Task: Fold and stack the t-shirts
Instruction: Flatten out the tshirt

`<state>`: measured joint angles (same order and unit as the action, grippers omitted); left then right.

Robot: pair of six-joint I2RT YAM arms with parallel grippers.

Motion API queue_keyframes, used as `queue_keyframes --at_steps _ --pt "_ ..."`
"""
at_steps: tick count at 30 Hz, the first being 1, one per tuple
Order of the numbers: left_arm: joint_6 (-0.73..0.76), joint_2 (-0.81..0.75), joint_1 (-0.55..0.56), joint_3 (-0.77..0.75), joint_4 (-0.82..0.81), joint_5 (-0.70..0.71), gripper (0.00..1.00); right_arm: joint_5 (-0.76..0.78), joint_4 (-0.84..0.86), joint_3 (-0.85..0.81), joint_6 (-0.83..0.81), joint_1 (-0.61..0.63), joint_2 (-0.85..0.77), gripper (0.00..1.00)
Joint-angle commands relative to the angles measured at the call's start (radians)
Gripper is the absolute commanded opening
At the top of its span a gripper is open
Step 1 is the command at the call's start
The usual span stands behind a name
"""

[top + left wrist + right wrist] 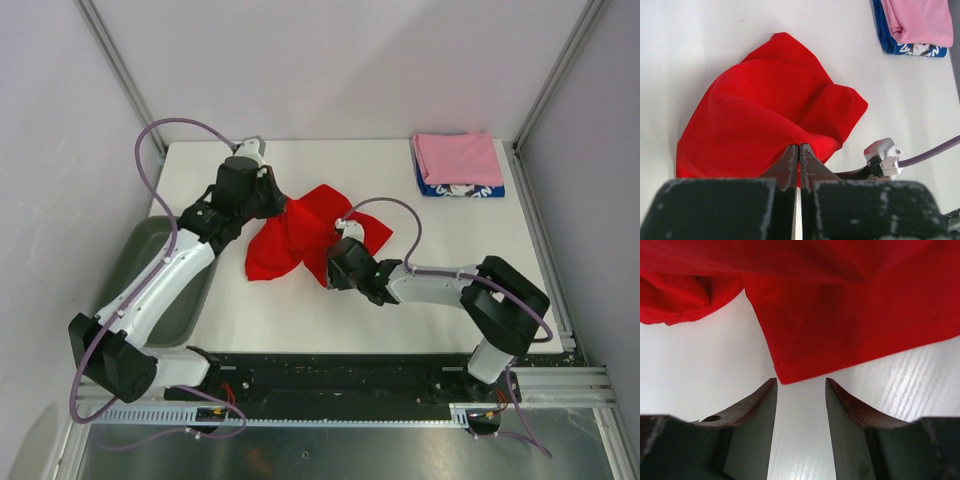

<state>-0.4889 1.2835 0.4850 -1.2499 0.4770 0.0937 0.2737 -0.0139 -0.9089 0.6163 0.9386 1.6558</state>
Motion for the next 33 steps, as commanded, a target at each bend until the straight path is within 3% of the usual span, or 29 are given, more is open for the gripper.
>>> queue_keyframes --at_steps 1,23,26,30,33 --pt "0.010 0.008 -0.012 -0.027 -0.037 -0.007 0.00 0.099 0.106 -0.073 -0.050 0.017 0.046 0.47" --pt "0.007 0.063 -0.026 -0.034 -0.037 -0.043 0.00 0.074 0.028 -0.152 -0.055 0.049 0.228 0.43" --pt "0.008 0.062 -0.028 -0.031 -0.038 -0.049 0.00 0.109 -0.044 -0.151 -0.050 0.039 0.226 0.34" --pt "0.011 0.063 -0.029 -0.028 -0.037 -0.062 0.00 0.173 -0.157 -0.150 -0.057 -0.014 0.157 0.05" --pt "0.013 0.070 -0.029 -0.024 -0.038 -0.095 0.00 0.226 -0.262 -0.148 -0.066 -0.069 0.037 0.01"
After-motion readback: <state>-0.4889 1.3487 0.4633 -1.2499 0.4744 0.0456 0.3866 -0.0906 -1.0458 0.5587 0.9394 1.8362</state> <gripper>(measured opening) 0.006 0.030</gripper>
